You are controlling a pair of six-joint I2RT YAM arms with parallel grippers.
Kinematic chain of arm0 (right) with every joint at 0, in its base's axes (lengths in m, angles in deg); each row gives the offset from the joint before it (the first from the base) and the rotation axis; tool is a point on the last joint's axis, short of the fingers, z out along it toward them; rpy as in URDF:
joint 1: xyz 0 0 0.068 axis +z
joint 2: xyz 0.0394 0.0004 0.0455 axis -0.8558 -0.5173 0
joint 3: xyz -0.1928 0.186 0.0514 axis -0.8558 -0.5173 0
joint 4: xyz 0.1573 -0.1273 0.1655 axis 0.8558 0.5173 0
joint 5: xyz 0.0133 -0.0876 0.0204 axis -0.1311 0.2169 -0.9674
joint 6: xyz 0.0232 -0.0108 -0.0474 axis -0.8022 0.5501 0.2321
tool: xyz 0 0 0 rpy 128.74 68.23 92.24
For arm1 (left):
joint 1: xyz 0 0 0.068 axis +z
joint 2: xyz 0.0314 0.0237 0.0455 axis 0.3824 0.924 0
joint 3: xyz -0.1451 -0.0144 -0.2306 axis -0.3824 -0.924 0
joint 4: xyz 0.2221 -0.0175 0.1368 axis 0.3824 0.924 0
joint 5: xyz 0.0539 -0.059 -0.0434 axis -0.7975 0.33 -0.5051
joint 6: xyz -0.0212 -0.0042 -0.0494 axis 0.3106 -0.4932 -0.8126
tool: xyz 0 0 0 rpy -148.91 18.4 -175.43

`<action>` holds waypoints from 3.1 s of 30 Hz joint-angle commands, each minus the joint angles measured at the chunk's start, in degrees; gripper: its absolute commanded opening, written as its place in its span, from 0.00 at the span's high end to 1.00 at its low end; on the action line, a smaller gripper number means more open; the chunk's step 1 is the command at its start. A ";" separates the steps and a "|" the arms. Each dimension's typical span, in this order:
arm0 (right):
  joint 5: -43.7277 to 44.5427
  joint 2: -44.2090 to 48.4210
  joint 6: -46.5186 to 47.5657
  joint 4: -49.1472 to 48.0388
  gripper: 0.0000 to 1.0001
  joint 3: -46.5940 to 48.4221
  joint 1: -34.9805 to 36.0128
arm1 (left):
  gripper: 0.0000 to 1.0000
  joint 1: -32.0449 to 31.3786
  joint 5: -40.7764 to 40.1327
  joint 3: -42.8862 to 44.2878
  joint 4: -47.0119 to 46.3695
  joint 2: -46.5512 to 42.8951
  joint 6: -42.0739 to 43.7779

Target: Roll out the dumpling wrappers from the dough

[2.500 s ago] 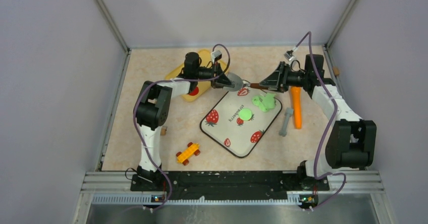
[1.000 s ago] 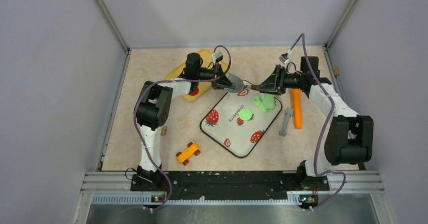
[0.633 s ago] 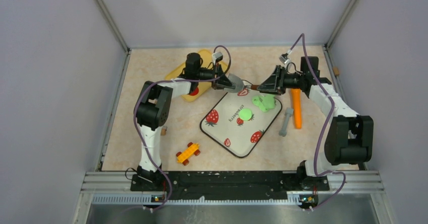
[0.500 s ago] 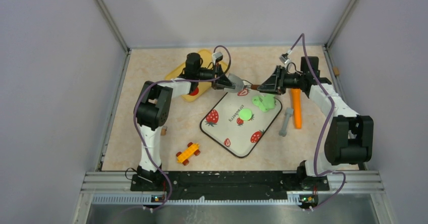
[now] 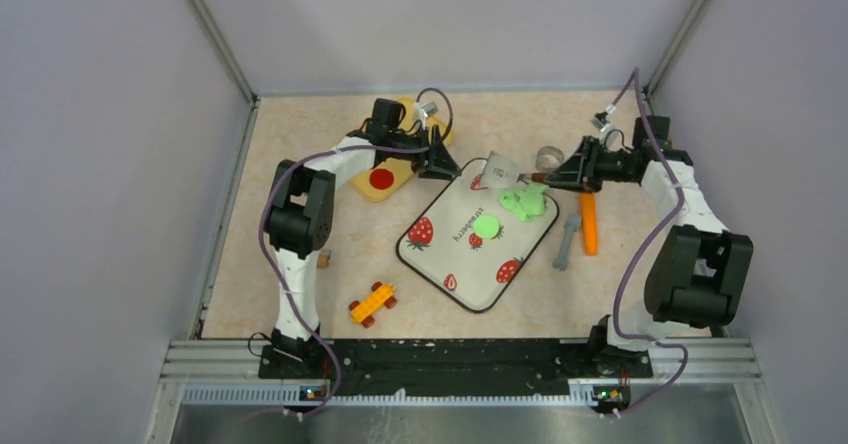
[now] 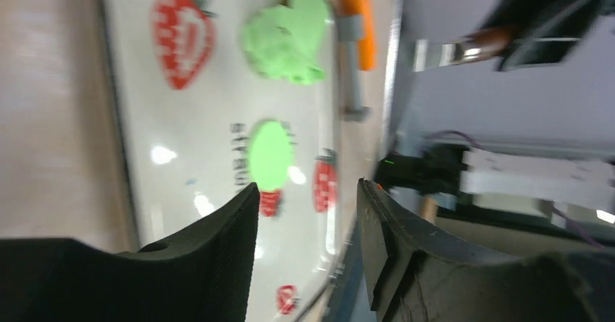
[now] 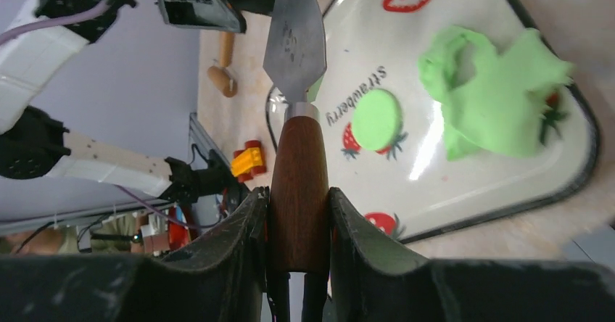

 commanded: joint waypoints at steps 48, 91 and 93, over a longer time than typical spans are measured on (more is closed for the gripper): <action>19.19 -8.03 31.76 34.79 1.00 13.37 -3.51 | 1.00 -7.50 -56.13 2.36 33.18 -2.30 15.81; 21.21 -25.28 32.48 35.53 1.00 21.73 -0.87 | 1.00 -8.39 -48.11 -1.35 30.76 -3.65 17.65; 21.32 -25.50 32.63 35.80 1.00 21.95 -0.80 | 1.00 -8.40 -48.02 -1.36 30.69 -3.52 17.65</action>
